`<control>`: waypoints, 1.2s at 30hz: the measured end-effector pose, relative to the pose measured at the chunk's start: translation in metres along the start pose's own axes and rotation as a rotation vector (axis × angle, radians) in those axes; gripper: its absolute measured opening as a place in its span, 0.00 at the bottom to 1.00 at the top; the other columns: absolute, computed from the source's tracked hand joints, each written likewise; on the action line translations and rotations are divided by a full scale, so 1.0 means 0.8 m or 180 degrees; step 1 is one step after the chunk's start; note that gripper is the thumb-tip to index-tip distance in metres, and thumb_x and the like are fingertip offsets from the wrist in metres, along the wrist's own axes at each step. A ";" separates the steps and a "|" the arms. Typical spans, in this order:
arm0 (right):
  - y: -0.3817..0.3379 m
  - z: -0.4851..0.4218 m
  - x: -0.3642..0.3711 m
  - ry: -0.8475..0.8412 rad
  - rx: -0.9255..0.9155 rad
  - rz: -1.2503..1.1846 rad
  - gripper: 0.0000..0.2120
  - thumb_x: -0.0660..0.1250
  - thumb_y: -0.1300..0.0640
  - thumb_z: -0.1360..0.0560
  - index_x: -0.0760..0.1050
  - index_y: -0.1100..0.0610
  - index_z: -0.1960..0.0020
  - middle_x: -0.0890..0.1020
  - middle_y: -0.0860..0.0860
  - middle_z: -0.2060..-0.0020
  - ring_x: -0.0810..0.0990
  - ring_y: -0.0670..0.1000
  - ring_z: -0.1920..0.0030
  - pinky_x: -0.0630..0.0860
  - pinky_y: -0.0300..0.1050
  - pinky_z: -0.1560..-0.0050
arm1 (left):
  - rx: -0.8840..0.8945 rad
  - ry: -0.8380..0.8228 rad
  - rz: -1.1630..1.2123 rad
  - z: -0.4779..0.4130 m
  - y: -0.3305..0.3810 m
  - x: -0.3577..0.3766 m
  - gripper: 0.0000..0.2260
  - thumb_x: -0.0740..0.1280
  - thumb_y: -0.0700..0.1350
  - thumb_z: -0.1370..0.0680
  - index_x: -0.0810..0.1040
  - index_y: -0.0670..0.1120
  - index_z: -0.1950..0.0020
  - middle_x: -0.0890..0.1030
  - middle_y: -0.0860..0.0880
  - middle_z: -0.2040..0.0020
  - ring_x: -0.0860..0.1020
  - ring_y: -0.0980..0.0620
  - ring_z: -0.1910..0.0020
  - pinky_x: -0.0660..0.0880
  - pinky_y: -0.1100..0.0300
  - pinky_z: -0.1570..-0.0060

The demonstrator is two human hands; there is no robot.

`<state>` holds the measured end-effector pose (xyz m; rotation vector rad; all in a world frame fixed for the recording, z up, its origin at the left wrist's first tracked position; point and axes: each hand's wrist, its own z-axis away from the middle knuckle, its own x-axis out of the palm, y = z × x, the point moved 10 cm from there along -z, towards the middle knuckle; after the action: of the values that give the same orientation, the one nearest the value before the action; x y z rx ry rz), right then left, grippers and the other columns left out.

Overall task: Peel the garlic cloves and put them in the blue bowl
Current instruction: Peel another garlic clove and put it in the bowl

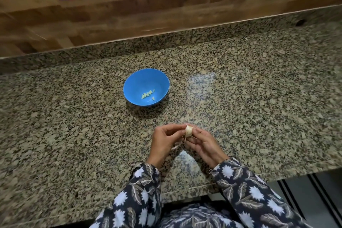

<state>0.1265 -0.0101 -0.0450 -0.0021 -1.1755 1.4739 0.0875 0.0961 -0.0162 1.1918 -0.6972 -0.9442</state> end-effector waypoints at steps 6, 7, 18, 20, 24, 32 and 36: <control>-0.002 0.003 0.009 -0.0022 -0.0078 0.0073 0.12 0.53 0.63 0.20 0.75 0.62 0.48 0.83 0.55 0.56 0.83 0.49 0.56 0.79 0.40 0.53 | 0.0608 -0.0006 -0.1140 0.010 0.027 0.010 0.10 0.71 0.39 0.27 0.82 0.45 0.46 0.84 0.52 0.53 0.82 0.60 0.55 0.79 0.64 0.54; -0.001 0.003 0.009 -0.0003 -0.0098 0.0060 0.12 0.53 0.63 0.20 0.75 0.62 0.48 0.83 0.55 0.56 0.83 0.49 0.56 0.79 0.41 0.53 | 0.0727 0.0026 -0.1331 0.012 0.032 0.012 0.10 0.71 0.40 0.27 0.82 0.46 0.46 0.83 0.53 0.54 0.81 0.61 0.56 0.78 0.66 0.54; 0.016 0.000 -0.004 0.0144 -0.0038 -0.0041 0.12 0.54 0.63 0.21 0.74 0.62 0.43 0.81 0.58 0.50 0.80 0.52 0.50 0.78 0.43 0.49 | 0.0810 0.0255 -0.1683 0.008 0.017 0.018 0.07 0.70 0.42 0.25 0.83 0.44 0.49 0.84 0.50 0.56 0.81 0.57 0.59 0.79 0.65 0.58; 0.018 0.000 -0.006 0.0161 -0.0027 0.0011 0.12 0.55 0.63 0.21 0.74 0.63 0.43 0.82 0.57 0.52 0.81 0.51 0.52 0.78 0.42 0.50 | 0.0729 0.0210 -0.1692 0.005 0.010 0.015 0.07 0.69 0.42 0.25 0.83 0.43 0.48 0.84 0.50 0.56 0.81 0.57 0.59 0.79 0.64 0.57; 0.010 -0.005 -0.009 0.0299 -0.0186 0.0870 0.11 0.59 0.63 0.22 0.74 0.63 0.42 0.81 0.58 0.50 0.81 0.52 0.52 0.79 0.42 0.50 | -0.0238 0.0513 -0.0641 -0.005 -0.027 -0.014 0.04 0.69 0.39 0.25 0.83 0.41 0.55 0.84 0.45 0.60 0.82 0.49 0.61 0.81 0.56 0.59; -0.082 -0.001 -0.050 0.1325 -0.1405 0.4399 0.15 0.67 0.59 0.27 0.73 0.60 0.41 0.79 0.55 0.48 0.79 0.50 0.52 0.73 0.33 0.52 | -0.0513 0.0505 -0.1723 -0.010 -0.040 -0.054 0.06 0.69 0.40 0.25 0.82 0.44 0.49 0.83 0.48 0.56 0.81 0.53 0.59 0.79 0.61 0.56; -0.090 -0.003 -0.062 0.1458 -0.1534 0.4950 0.19 0.67 0.56 0.27 0.71 0.57 0.37 0.74 0.54 0.38 0.73 0.52 0.39 0.64 0.36 0.38 | -0.0446 0.0040 -0.2400 -0.023 -0.027 -0.034 0.05 0.69 0.43 0.26 0.80 0.44 0.51 0.81 0.50 0.55 0.79 0.55 0.58 0.76 0.65 0.59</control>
<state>0.1968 -0.0596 -0.0295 -1.8237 -1.0612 2.1723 0.0860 0.1264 -0.0407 1.3534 -0.1436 -1.5753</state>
